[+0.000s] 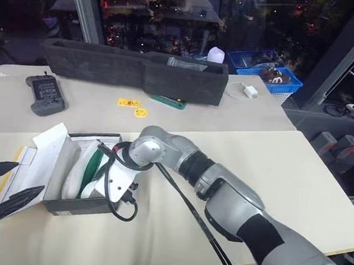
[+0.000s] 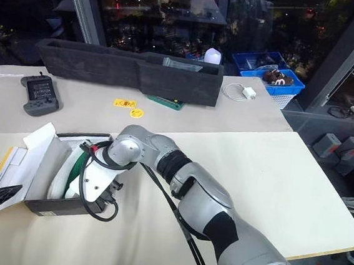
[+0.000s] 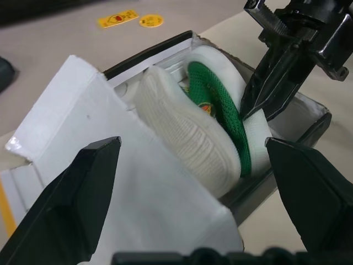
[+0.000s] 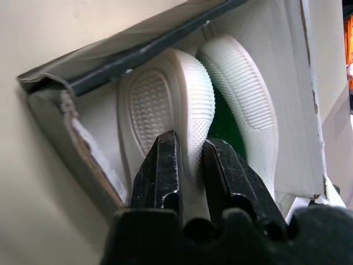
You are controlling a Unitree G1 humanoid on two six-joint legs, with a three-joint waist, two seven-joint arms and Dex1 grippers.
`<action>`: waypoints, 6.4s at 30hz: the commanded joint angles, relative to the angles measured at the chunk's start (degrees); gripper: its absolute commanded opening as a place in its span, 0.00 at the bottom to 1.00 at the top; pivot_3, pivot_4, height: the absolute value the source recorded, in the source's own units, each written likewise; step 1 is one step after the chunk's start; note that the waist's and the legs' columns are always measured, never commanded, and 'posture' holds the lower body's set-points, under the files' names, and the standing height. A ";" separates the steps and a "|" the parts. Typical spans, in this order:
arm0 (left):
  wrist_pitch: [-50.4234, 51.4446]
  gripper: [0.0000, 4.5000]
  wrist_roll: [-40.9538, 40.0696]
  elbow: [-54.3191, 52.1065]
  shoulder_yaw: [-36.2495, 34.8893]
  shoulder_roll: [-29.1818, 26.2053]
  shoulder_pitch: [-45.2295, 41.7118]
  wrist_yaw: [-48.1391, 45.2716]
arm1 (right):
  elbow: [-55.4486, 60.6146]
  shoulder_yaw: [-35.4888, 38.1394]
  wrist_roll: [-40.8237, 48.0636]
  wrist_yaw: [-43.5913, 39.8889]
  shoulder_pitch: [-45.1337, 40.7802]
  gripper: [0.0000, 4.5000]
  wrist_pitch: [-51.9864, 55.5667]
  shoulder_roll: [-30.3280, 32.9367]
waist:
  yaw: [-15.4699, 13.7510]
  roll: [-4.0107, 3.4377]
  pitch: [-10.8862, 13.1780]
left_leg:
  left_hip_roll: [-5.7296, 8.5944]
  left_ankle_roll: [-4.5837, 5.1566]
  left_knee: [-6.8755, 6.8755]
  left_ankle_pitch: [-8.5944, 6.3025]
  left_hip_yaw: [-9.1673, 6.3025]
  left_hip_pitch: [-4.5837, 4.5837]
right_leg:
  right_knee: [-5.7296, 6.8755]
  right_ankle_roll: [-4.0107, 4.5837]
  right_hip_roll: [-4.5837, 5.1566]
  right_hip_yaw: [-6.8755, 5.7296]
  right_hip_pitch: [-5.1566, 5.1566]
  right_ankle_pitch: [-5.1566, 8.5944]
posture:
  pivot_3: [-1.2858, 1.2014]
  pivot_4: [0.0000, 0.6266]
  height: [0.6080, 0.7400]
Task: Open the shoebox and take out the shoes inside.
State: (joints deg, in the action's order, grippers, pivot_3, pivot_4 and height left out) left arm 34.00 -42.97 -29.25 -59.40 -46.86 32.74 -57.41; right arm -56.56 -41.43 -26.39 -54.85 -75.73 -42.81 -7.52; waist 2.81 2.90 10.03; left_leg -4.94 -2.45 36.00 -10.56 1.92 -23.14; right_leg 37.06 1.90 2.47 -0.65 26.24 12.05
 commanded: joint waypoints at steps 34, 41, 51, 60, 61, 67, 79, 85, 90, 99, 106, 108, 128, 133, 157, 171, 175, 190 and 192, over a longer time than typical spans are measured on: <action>4.03 1.00 0.05 -0.03 6.42 -5.35 -8.49 1.41 | 33.02 20.49 32.09 -11.05 14.52 0.05 27.74 7.32 | -0.35 0.02 -0.01 | 0.01 0.02 -0.03 0.01 -0.03 -0.16 | -0.03 -0.32 -0.04 -0.03 0.05 -0.16 | 0.52 0.24 0.93; 4.74 1.00 -0.35 -0.97 5.62 -4.90 -8.08 1.58 | 37.93 28.04 36.33 -7.61 14.12 0.05 37.15 13.17 | -0.90 0.02 -0.01 | 0.03 0.01 0.00 0.01 -0.03 -0.17 | -0.03 -0.32 0.00 -0.03 0.03 -0.17 | 0.52 0.24 0.93; 5.74 1.00 -0.76 -1.30 7.68 -5.31 -10.18 3.10 | 46.91 40.07 34.09 16.60 16.85 0.05 53.55 19.86 | -0.72 0.04 -0.02 | 0.06 0.02 -0.04 0.01 -0.02 -0.20 | -0.04 -0.32 -0.01 0.01 0.07 -0.17 | 0.52 0.24 0.93; 4.64 1.00 -0.57 3.08 12.79 -6.55 -15.92 1.06 | 55.89 33.23 9.90 30.75 31.64 0.05 57.20 34.19 | -1.20 -0.02 0.01 | 0.12 0.02 -0.05 0.01 0.08 -0.33 | -0.20 -0.36 0.03 0.15 0.14 -0.16 | 0.52 0.24 0.93; 4.79 1.00 -1.32 3.58 13.21 -6.51 -17.01 0.78 | 56.63 31.73 5.39 32.28 34.24 0.05 56.76 36.94 | -1.14 -0.03 0.02 | 0.12 0.03 -0.04 0.01 0.08 -0.34 | -0.19 -0.38 0.01 0.16 0.16 -0.16 | 0.52 0.24 0.93; 5.16 1.00 -3.13 4.24 15.16 -6.50 -20.00 -0.89 | 58.99 22.70 -14.59 41.47 45.45 0.05 54.76 43.97 | -1.18 -0.07 0.04 | 0.15 0.02 -0.06 0.01 0.09 -0.40 | -0.24 -0.48 0.02 0.18 0.20 -0.08 | 0.52 0.24 0.93; 4.22 1.00 -3.08 3.01 16.54 -6.26 -19.92 -3.20 | 53.56 17.20 -15.33 41.63 54.44 0.05 53.14 33.40 | 1.14 0.30 -0.18 | 0.15 0.03 0.10 0.01 0.09 -0.02 | -0.09 -0.35 -0.05 0.34 -0.07 0.00 | 0.52 0.24 0.93; 3.36 1.00 -2.38 1.32 16.58 -6.70 -18.19 -4.87 | 53.23 20.26 -8.84 35.93 57.09 0.31 54.48 31.16 | 1.22 0.80 -0.49 | 0.15 0.02 0.08 0.00 0.10 0.07 | -0.08 -0.23 -0.06 0.38 -0.12 0.06 | 0.52 0.24 0.93; 2.44 1.00 -1.31 2.01 16.23 -7.05 -17.45 -6.33 | 55.96 22.32 -3.12 29.69 59.11 0.69 58.39 28.66 | 1.23 1.06 -0.70 | 0.12 0.01 0.03 0.00 0.14 0.36 | -0.06 -0.21 -0.09 0.46 -0.28 0.08 | 0.52 0.24 0.93; 2.04 1.00 -0.89 3.98 12.75 -6.45 -16.37 -6.39 | 69.28 25.73 9.77 14.33 55.29 0.99 65.39 28.63 | 1.29 1.22 -0.81 | 0.07 -0.41 -0.17 -0.27 0.15 0.70 | -0.07 -0.08 -0.12 0.44 -0.43 0.15 | 0.52 0.24 0.93; 1.70 1.00 0.87 6.31 7.08 -4.11 -12.47 -4.93 | 72.61 25.27 23.37 0.35 39.03 0.99 66.41 29.06 | 0.93 0.33 -0.21 | 0.18 -0.03 -0.11 -0.03 0.17 0.26 | -0.01 -0.19 -0.16 0.61 -0.02 0.08 | 0.52 0.24 0.93; 1.52 1.00 1.01 6.22 6.16 -3.34 -11.06 -5.01 | 67.77 23.15 22.82 0.32 32.90 0.99 62.90 27.40 | 0.87 0.34 -0.21 | 0.17 -0.03 -0.13 -0.04 0.16 0.23 | -0.03 -0.17 -0.17 0.58 0.00 0.09 | 0.52 0.24 0.93; 1.13 1.00 -0.49 4.61 -1.52 0.97 -2.85 -3.21 | 3.44 0.74 2.00 7.67 -2.81 0.99 9.79 3.11 | 1.12 0.29 -0.18 | 0.12 -0.05 -0.11 -0.05 0.16 -0.06 | -0.08 -0.20 -0.06 0.44 0.16 0.04 | 0.52 0.24 0.93; 1.65 1.00 -1.63 2.46 -0.97 1.84 -2.29 -1.50 | -4.68 0.39 -1.66 12.51 -4.84 0.99 7.43 -0.85 | 1.05 0.29 -0.18 | 0.10 -0.06 -0.14 -0.05 0.12 -0.05 | -0.04 -0.07 -0.06 0.38 0.17 0.11 | 0.52 0.24 0.93; 2.37 1.00 -3.51 0.39 2.22 0.63 -4.28 2.20 | -10.08 -2.41 -7.37 23.58 -3.03 0.37 4.31 -8.16 | 0.52 0.30 -0.19 | 0.11 -0.05 -0.07 -0.04 -0.11 -0.02 | -0.03 0.03 0.05 0.05 -0.01 0.08 | 0.52 0.24 0.93; 1.37 1.00 -2.27 -0.31 5.72 0.44 -5.60 2.43 | 1.77 14.59 13.52 9.93 -5.14 0.05 11.88 -4.99 | 0.94 0.29 -0.18 | 0.04 -0.05 -0.12 -0.05 -0.14 -0.20 | -0.05 -0.32 -0.04 -0.01 0.10 -0.06 | 0.52 0.24 0.93; 1.55 1.00 -2.27 0.01 6.16 -0.01 -6.34 2.45 | 4.44 15.80 15.29 8.32 -3.70 0.05 13.98 -4.03 | 0.91 0.29 -0.18 | 0.05 -0.05 -0.10 -0.05 -0.14 -0.19 | -0.05 -0.32 -0.03 -0.01 0.08 -0.06 | 0.52 0.24 0.93; 1.93 1.00 -2.40 1.17 9.82 -1.63 -10.35 2.59 | 36.64 39.18 37.88 9.93 7.35 0.05 57.40 12.43 | -1.24 0.31 -0.19 | 0.10 -0.05 -0.08 -0.04 -0.14 -0.24 | -0.11 -0.33 0.04 -0.05 0.02 -0.06 | 0.52 0.24 0.93; 1.97 1.00 -2.30 1.49 10.48 -1.89 -10.99 2.50 | 42.85 40.47 39.37 10.88 11.34 0.05 64.51 15.65 | -1.75 0.31 -0.20 | 0.11 -0.05 -0.04 -0.04 -0.11 -0.25 | -0.14 -0.33 0.06 -0.03 0.02 -0.07 | 0.52 0.24 0.93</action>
State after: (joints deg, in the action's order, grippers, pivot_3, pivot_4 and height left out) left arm 36.40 -45.06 -27.49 -48.89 -47.63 22.55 -54.72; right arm -21.34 -3.45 10.15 -45.40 -65.81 14.72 6.47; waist 1.06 3.21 9.83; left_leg -4.83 -2.50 35.96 -10.60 1.84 -23.38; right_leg 36.90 1.57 2.53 -0.66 26.26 11.99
